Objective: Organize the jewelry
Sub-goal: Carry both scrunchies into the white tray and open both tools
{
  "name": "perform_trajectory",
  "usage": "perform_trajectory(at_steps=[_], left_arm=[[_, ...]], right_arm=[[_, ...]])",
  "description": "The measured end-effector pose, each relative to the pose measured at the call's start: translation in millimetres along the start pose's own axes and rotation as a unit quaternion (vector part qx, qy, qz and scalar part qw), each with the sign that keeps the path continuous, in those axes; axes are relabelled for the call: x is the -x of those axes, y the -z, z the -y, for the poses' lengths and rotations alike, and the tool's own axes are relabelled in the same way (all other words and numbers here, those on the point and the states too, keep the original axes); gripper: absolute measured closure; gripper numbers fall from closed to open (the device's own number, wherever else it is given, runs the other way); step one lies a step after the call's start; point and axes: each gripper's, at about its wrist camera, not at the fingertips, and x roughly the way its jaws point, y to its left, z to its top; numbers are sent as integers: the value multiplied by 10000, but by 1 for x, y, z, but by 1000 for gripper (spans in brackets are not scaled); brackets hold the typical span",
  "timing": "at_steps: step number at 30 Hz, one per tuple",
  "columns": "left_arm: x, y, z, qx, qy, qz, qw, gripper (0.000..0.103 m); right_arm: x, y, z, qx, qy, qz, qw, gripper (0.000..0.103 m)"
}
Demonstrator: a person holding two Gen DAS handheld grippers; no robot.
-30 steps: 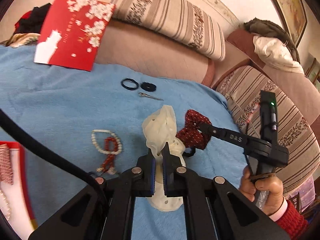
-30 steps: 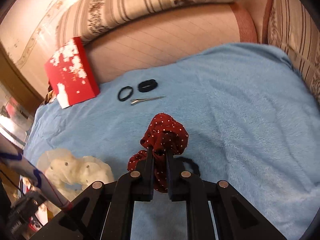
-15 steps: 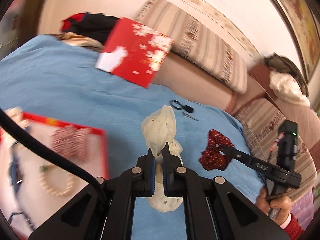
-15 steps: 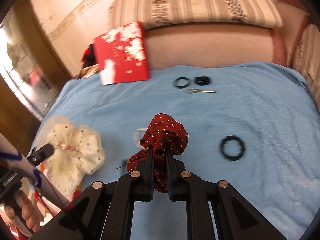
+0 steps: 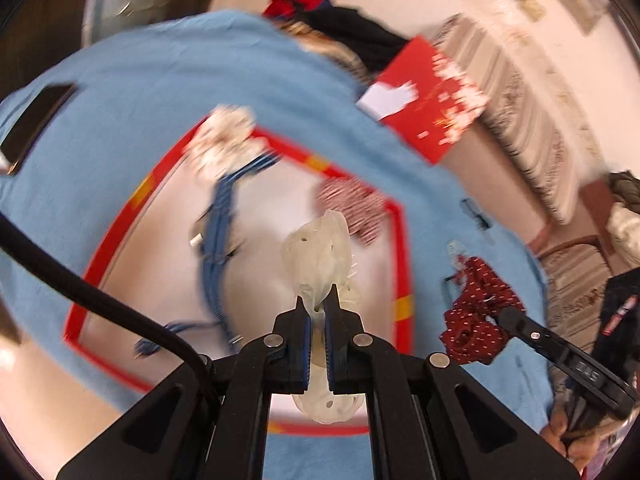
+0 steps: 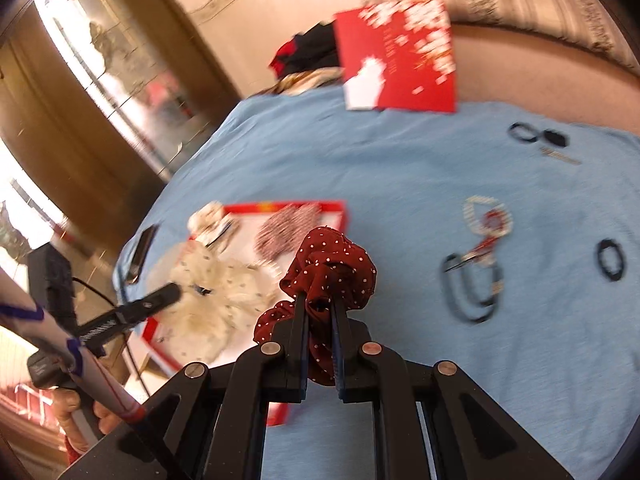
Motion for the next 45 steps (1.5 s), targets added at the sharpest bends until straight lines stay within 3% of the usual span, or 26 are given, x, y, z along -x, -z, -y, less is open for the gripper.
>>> perform_trajectory(at_steps=[5,10,21,25,27,30,38,45], left_arm=[[-15,7,-16,11,-374,-373,9986,98],[-19,11,-19,-169,-687,-415,9966,98],[-18,9,-23,-93,-451,-375,9982,95],[-8,8,-26,41,-290,-96,9995,89],[-2,8,-25,73,-202,83,9997,80],[9,7,-22,149,-69,414,9990,70],[8,6,-7,151,245,567,9980,69],[-2,9,14,-82,150,537,9984,68]], right_arm=[[-27,14,-28,172,-105,-253,9995,92],[-53,21,-46,440,51,-468,9979,92],[-83,54,-58,812,279,-1020,9911,92],[-83,56,-59,863,382,-931,9912,89],[-80,55,-58,807,317,-910,9921,72],[-70,54,-58,828,343,-781,9929,64],[-32,54,-41,893,485,-412,9940,59],[6,61,23,371,755,-211,9962,57]])
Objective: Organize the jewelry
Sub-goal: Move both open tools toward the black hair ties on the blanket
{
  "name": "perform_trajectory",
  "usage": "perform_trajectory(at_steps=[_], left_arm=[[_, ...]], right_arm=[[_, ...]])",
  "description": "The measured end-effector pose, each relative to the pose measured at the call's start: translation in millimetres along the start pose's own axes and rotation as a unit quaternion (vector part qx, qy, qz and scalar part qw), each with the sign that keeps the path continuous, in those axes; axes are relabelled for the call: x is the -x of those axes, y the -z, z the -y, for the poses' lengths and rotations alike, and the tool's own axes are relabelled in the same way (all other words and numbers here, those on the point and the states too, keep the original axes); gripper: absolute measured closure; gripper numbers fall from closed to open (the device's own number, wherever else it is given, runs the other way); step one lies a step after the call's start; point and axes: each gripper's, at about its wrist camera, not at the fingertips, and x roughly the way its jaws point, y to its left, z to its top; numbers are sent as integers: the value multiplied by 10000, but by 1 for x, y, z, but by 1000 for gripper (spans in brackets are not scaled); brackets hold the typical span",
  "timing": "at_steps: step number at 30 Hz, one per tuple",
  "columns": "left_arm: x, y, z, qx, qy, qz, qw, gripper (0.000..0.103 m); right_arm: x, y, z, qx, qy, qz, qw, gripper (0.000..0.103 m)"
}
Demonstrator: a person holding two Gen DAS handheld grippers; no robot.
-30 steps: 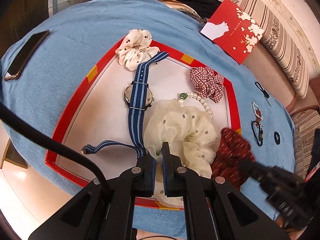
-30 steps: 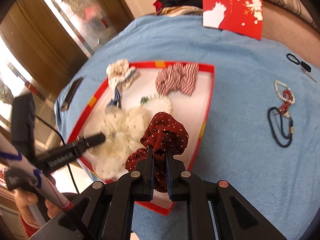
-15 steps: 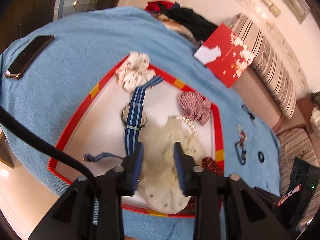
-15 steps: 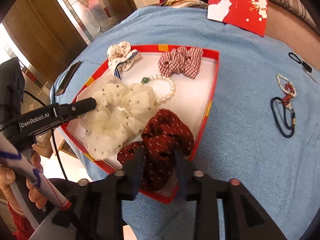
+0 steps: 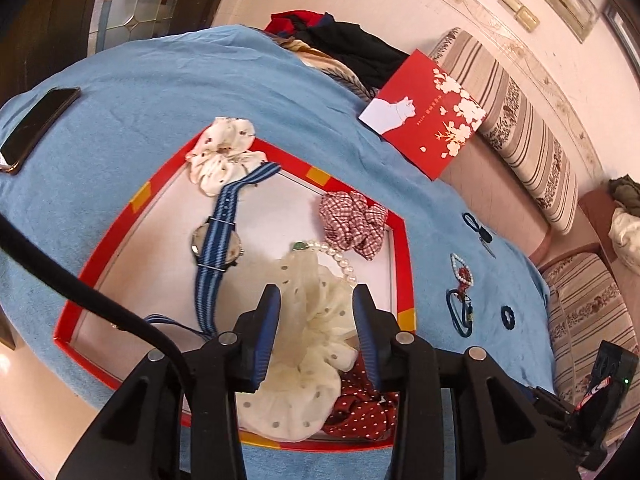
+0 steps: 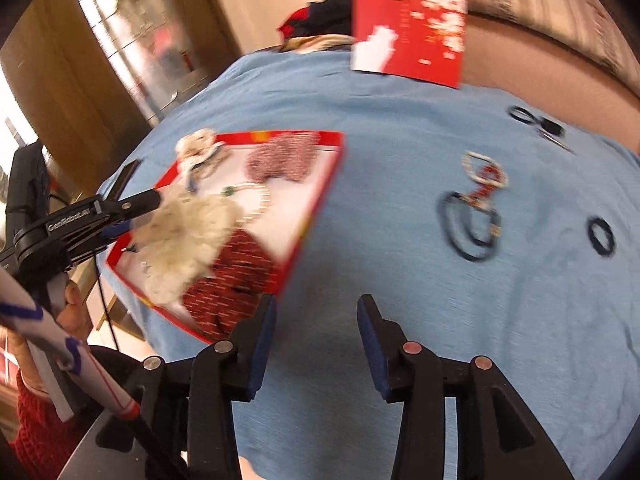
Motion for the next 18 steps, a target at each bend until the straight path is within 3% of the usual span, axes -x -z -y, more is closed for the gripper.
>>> perform_trajectory(at_steps=[10,18], left_arm=[[-9,8,45,-509,202,31,9985,65],[-25,35,117,-1351,581,-182,9890,65]], right_arm=[[45,40,132,-1306,671,195,9890,57],[64,59,188,-1902,822,422,9774,57]])
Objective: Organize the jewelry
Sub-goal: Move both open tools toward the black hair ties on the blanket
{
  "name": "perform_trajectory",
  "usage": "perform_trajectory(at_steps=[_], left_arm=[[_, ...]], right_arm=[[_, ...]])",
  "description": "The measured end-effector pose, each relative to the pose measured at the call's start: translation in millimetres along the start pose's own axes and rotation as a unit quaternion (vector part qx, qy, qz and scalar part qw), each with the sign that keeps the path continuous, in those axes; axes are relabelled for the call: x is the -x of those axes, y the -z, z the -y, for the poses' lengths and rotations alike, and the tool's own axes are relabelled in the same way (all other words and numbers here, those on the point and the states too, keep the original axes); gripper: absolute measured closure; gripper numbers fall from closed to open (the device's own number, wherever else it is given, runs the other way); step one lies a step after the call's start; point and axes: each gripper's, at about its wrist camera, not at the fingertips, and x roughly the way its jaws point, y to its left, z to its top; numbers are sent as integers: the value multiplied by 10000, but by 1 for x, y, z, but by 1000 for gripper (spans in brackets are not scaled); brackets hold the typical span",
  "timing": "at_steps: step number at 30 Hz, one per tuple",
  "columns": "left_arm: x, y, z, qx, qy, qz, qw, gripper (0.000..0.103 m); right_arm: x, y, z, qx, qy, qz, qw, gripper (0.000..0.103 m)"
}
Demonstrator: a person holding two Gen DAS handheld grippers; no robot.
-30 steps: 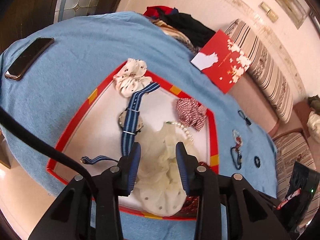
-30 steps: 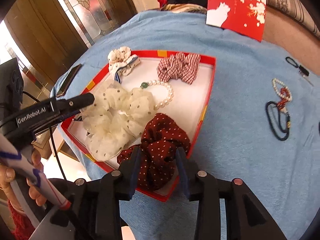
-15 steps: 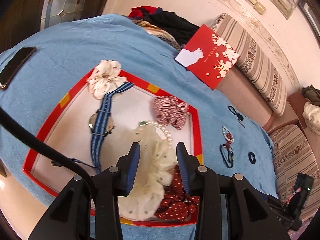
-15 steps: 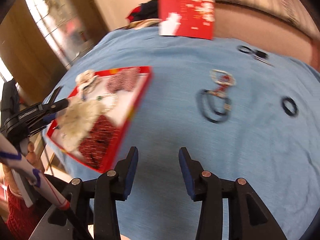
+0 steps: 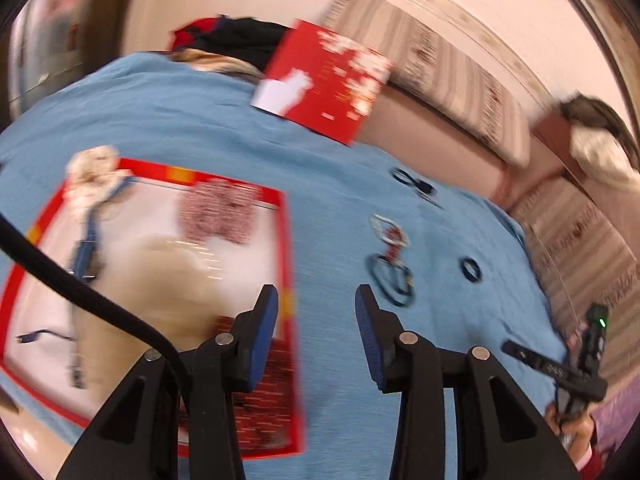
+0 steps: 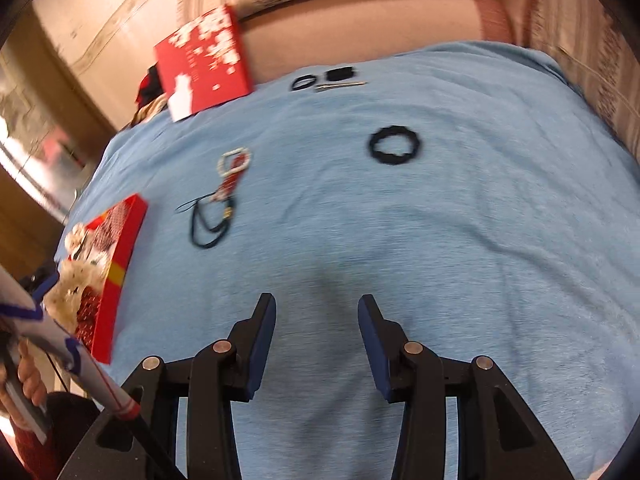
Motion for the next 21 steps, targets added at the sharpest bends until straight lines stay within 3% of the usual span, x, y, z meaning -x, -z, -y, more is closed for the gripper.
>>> perform_trajectory(at_steps=[3,8,16,21], left_arm=[[-21,3,30,-179,242,-344,9990,65],[-64,4,76,-591,188,-840,9945,65],[-123,4,122,-1221,139,-1181,9854,65],[-156,-6,133,-1253,242,-1296,9833,65]], right_arm=[[-2,0,13,-125,-23,13,9999,57],[-7,-2,27,-263,-71,38,9996,57],[-14,-21,42,-329,-31,149,9993,57],[-25,-41,50,-401,7,203,9990,57]])
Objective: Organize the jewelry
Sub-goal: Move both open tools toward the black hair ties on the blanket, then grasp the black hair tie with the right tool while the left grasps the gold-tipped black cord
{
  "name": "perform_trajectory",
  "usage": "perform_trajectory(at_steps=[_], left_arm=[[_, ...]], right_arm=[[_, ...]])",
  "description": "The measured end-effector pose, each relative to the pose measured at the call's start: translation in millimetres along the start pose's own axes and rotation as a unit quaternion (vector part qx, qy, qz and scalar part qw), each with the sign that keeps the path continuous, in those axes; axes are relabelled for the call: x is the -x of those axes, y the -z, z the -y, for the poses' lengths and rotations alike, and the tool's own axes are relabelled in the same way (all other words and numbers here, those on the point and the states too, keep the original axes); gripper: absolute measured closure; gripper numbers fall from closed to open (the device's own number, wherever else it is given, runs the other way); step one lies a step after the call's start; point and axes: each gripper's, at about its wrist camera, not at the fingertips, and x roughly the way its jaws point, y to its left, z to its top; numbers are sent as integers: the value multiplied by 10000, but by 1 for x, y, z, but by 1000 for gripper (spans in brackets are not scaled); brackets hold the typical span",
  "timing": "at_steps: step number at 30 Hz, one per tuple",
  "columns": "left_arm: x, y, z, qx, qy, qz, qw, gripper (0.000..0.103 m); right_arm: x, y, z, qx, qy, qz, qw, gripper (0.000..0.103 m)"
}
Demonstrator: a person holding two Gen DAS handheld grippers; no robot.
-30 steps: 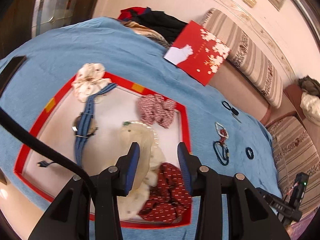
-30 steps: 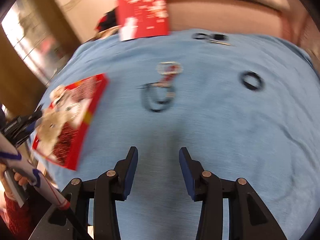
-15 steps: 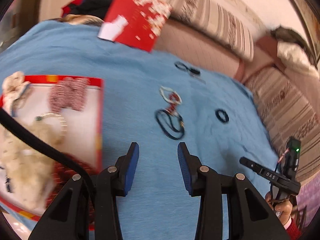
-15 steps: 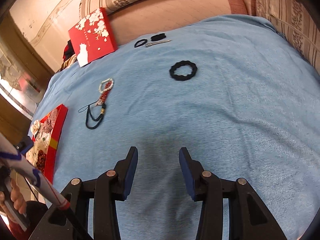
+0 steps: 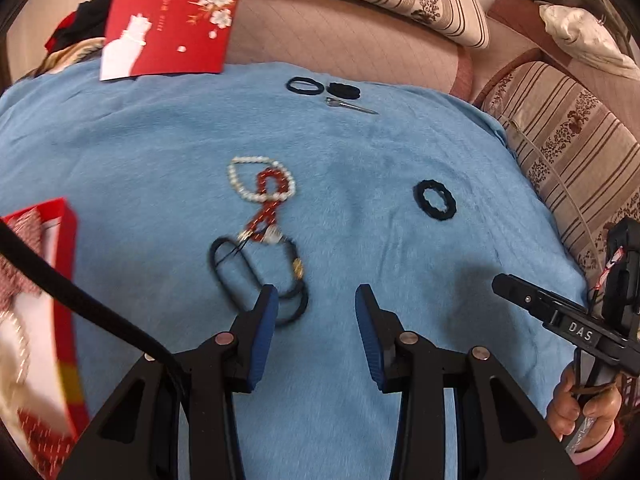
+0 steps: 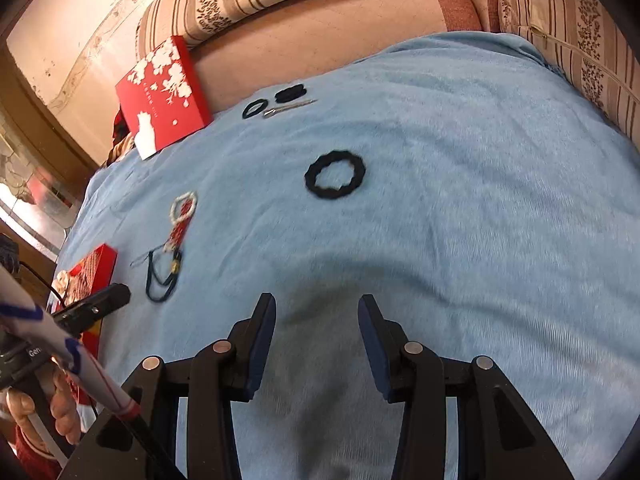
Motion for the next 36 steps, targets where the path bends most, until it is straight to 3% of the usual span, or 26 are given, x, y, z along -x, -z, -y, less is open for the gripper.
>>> perform_trajectory(at_steps=[8,13,18,19,20,22,24,29,36], left_arm=[[-39,-13,9,-145,169,-318,9992,65],[-47,-12,21,-663,-75,-336,9972,65],[-48,-9,23,-798,-217,-318,9961,65],[-48,-7,27,-913,-341,-307,9948,78],[-49,-6,29,-987,-411,-319,9938,100],[-49,-4,30,-930,-275,-421,9944,103],[-42,-3,31,-891,-228,-323,9952,103],[-1,-11,17,-448,334,70,9984,103],[56,-12,-22,193,815,606,9946,103]], right_arm=[[-27,-43,15,-185,125,40,9997,57],[-54,-66,16,-151,304,-43,9994,57],[-79,-76,14,-93,426,-187,9989,57],[-83,-77,12,-64,490,-163,9986,57],[-84,-78,12,-38,525,-132,9985,57],[-88,-82,9,42,685,-108,9976,63],[-90,-84,8,72,779,-149,9968,93],[-70,-83,11,-12,666,-7,9978,95],[-24,-81,1,76,468,268,9985,95]])
